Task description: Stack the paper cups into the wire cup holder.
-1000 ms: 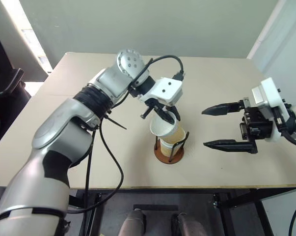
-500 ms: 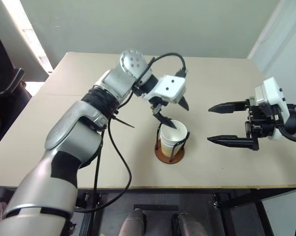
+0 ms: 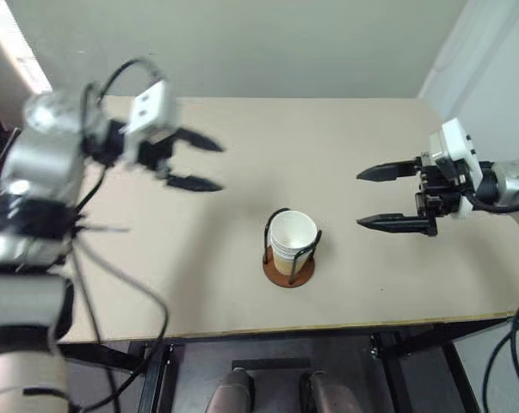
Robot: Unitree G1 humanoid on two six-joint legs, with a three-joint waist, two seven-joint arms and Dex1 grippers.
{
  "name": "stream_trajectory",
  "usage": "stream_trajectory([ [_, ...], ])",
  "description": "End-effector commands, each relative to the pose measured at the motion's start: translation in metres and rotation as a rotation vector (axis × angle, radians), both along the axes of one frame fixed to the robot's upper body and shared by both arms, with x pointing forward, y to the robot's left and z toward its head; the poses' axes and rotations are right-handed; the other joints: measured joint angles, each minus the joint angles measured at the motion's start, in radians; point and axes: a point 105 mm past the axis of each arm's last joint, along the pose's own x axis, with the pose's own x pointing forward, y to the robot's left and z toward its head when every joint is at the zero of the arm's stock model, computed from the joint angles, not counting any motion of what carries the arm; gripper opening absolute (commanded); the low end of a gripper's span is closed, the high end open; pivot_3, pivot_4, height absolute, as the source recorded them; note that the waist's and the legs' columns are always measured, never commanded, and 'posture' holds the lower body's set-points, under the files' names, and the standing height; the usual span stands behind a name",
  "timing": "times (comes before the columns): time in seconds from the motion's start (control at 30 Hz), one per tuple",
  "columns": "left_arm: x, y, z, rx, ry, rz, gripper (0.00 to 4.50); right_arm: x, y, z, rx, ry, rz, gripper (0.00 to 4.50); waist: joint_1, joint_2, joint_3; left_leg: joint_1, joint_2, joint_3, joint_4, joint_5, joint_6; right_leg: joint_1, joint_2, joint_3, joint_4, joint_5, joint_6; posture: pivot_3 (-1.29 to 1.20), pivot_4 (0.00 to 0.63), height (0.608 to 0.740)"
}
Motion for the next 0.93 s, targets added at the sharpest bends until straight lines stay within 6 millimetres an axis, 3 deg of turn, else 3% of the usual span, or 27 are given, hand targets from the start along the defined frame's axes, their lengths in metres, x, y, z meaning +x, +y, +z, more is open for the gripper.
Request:
stream_trajectory([
  [0.03, -0.027, 0.018, -0.004, -0.074, 0.027, 0.105, 3.73, 0.001, -0.002, -0.003, 0.003, 0.018, 0.026, 4.5, 0.005, 0.0, 0.0, 0.0, 0.0, 0.0, 0.0, 0.0, 0.0, 0.0, 0.0, 0.0, 0.002, -0.001, -0.001, 0.0, 0.15, 0.74],
  [0.17, -0.073, 0.046, -0.036, -0.153, 0.159, 0.24, 3.73, -0.002, -0.021, -0.011, 0.016, 0.106, 0.0, 4.5, 0.003, -0.001, 0.0, 0.002, 0.0, 0.002, -0.002, -0.002, 0.003, 0.001, -0.001, -0.001, 0.003, -0.009, -0.016, 0.0, 0.15, 0.74],
  [0.3, -0.092, 0.065, -0.045, -0.175, 0.178, 0.356, 3.73, 0.0, -0.035, -0.011, 0.022, 0.134, -0.033, 4.5, 0.012, -0.002, 0.0, 0.006, 0.0, 0.001, -0.007, -0.007, 0.007, 0.001, -0.002, -0.002, 0.007, -0.012, -0.024, 0.0, 0.15, 0.74],
  [0.53, -0.091, 0.067, -0.044, -0.201, 0.156, 0.399, 3.73, 0.006, -0.028, -0.014, 0.049, 0.162, -0.027, 4.5, 0.001, -0.001, 0.0, 0.03, 0.001, 0.001, -0.022, 0.0, 0.001, 0.016, 0.0, 0.001, 0.006, -0.007, -0.035, 0.0, 0.15, 0.74],
  [0.93, -0.079, 0.065, -0.043, -0.203, 0.137, 0.413, 3.73, 0.012, -0.026, -0.018, 0.045, 0.162, -0.034, 4.5, -0.003, -0.001, 0.0, 0.027, 0.002, -0.001, -0.029, -0.002, -0.007, 0.01, 0.002, 0.001, 0.005, -0.008, -0.038, 0.0, 0.15, 0.74],
])
